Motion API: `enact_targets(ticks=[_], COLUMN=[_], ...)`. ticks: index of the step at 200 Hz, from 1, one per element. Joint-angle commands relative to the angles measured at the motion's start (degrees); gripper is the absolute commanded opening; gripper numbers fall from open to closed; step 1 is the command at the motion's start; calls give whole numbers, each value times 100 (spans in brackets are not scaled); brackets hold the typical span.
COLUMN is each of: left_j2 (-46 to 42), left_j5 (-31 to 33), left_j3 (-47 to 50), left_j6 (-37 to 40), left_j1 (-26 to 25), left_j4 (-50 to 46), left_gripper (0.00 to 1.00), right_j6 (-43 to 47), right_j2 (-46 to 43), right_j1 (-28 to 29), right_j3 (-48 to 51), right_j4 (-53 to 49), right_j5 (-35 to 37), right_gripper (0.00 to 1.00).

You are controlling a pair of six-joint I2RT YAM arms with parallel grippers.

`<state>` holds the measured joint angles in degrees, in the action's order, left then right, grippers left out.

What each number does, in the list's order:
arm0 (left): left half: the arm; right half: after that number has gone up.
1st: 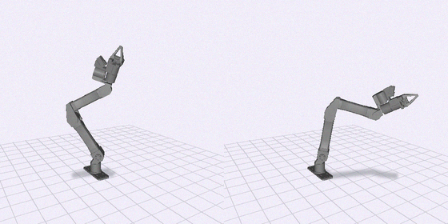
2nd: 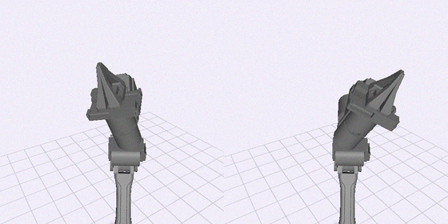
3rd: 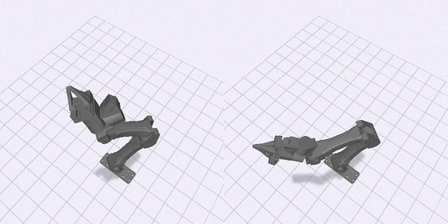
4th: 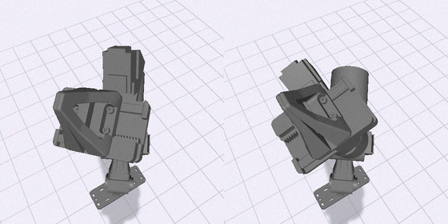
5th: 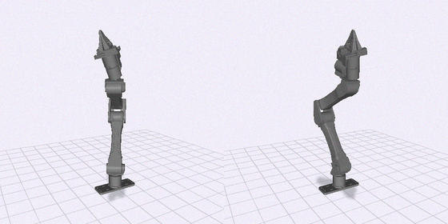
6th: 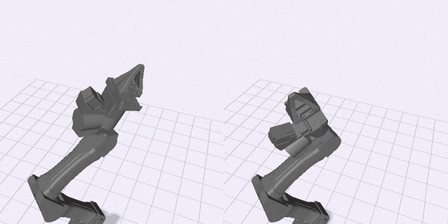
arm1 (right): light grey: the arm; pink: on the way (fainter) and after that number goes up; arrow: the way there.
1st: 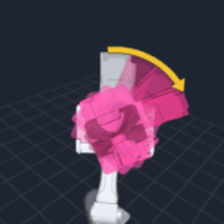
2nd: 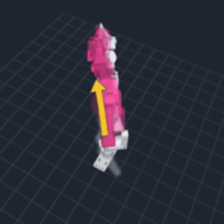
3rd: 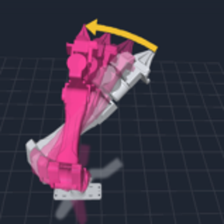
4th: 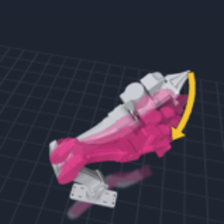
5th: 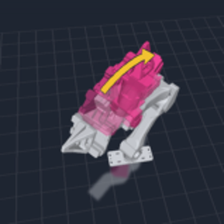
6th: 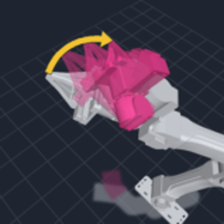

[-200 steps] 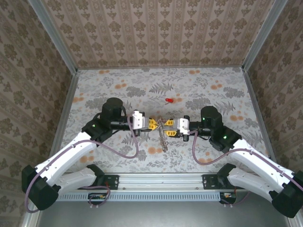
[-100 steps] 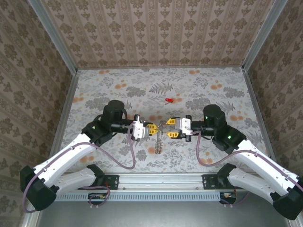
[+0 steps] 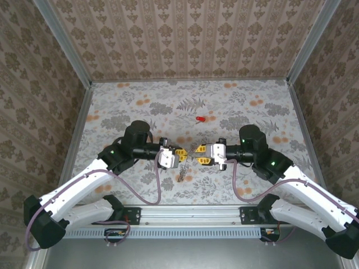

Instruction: Put the keys on the keyring

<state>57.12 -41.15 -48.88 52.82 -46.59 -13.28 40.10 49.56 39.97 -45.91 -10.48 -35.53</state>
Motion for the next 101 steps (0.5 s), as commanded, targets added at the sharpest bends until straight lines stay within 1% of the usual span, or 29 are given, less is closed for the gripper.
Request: enact_targets(ticks=[1, 50, 79, 101], left_j2=[-122, -97, -87, -95], left_j5=[-81, -102, -121, -149], left_j3=[-77, -104, -95, -82], left_j6=[90, -123, -192, -237], left_j1=[-51, -69, -61, -61], left_j4=[280, 420, 492, 553], left_gripper=[0, 0, 0, 0], right_j6=[234, 497, 565, 620], right_j2=[-3, 80, 102, 98], right_j1=[194, 551, 616, 648], right_j3=[61, 194, 293, 337], right_j4=[288, 495, 612, 657], right_j5=[486, 1197, 1474, 1642], right_gripper=[24, 22, 22, 21])
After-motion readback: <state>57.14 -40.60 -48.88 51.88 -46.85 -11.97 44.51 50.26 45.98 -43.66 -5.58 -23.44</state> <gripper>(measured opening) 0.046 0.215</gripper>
